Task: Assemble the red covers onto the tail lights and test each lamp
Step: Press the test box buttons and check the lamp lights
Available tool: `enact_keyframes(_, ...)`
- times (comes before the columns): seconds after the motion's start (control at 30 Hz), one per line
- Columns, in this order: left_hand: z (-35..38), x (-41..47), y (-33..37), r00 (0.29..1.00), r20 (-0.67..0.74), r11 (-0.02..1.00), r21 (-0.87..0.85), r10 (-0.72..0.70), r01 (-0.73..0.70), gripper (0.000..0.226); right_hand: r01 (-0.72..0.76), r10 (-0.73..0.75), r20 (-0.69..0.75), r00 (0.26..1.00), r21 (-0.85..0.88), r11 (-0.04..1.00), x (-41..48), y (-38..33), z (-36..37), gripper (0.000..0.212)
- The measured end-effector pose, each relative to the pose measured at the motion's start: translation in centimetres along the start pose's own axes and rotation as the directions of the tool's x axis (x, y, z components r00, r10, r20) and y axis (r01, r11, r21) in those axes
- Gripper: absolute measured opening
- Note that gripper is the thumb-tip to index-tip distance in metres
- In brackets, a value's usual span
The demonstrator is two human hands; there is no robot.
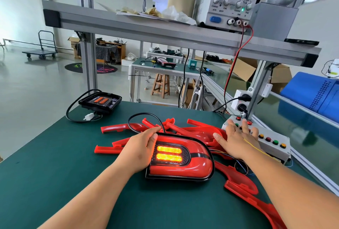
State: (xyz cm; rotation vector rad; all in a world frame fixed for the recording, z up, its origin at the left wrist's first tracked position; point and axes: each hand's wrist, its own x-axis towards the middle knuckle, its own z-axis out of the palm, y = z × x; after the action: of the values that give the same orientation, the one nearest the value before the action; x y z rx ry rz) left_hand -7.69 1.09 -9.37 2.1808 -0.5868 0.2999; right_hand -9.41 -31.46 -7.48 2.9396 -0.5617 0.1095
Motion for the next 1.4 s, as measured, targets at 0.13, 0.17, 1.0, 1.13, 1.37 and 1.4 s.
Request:
enact_keyframes(0.13,0.12,0.06,-0.13,1.000,0.007,1.000,-0.004,-0.014,0.014,0.040,0.011,-0.011,-0.004,1.000,-0.035,0.999,-0.21,-0.09,-0.05,0.082)
enact_keyframes(0.17,0.12,0.06,-0.16,1.000,0.008,1.000,-0.006,-0.017,0.017,0.040,0.012,-0.012,-0.003,1.000,-0.038,0.999,-0.26,-0.13,-0.03,0.082)
enact_keyframes(1.0,-0.23,0.00,0.51,1.000,-0.004,0.999,0.034,0.000,0.000,0.039,0.026,-0.026,0.004,1.000,-0.060,0.998,0.14,0.04,0.74,0.076)
enact_keyframes(1.13,-0.36,-0.07,0.71,1.000,0.001,0.999,0.033,-0.007,0.007,0.040,0.021,-0.021,0.004,1.000,-0.051,0.998,0.22,0.02,0.84,0.077)
enact_keyframes(1.37,-0.37,-0.23,0.73,1.000,0.000,0.999,0.032,-0.014,0.014,0.040,0.030,-0.029,0.016,0.999,-0.034,0.999,-0.03,0.00,0.69,0.077)
enact_keyframes(1.4,-0.36,-0.23,0.72,1.000,-0.003,1.000,0.027,-0.011,0.011,0.039,0.027,-0.026,0.024,0.999,-0.019,0.999,-0.10,0.00,0.61,0.077)
